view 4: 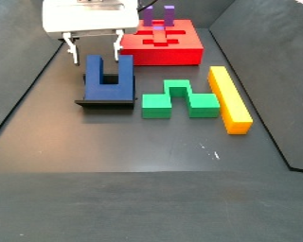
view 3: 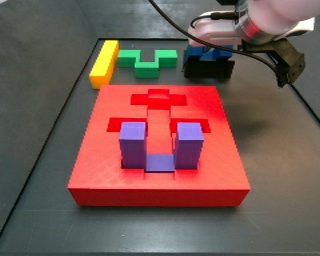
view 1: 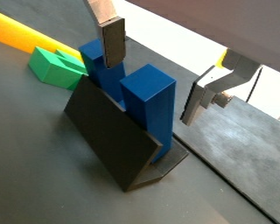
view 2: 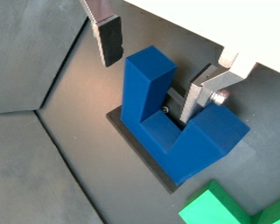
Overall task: Pick up the blue object. Move up. Place the blue object on the fixture. Regrasp the blue object. Move to above the board. Insert the blue object.
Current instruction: Regrasp the blue object.
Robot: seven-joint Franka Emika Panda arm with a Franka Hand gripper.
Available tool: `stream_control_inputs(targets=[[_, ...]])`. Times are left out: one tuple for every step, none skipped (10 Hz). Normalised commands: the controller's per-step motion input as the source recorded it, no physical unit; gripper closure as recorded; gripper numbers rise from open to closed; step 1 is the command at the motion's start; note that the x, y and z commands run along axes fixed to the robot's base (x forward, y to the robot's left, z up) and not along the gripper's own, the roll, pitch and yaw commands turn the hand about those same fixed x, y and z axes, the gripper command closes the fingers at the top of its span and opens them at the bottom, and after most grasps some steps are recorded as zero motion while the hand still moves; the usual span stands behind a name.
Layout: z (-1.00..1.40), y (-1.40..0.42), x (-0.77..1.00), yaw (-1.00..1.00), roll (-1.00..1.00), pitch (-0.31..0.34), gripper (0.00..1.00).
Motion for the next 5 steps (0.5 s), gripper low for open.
stream_control_inputs(targets=[[-0.02, -0.02, 0.01, 0.12, 0.15, 0.009, 0.0], [-0.13, 0.0, 0.13, 0.11, 0.2, 0.031, 0.0], [-0.24, 0.0, 0.09, 0.09, 0.13, 0.0, 0.0], [-0.16, -0.01, 0.02, 0.05, 0.06, 0.0, 0.0], [-0.01, -0.01, 0.0, 0.0, 0.1, 0.023, 0.0]])
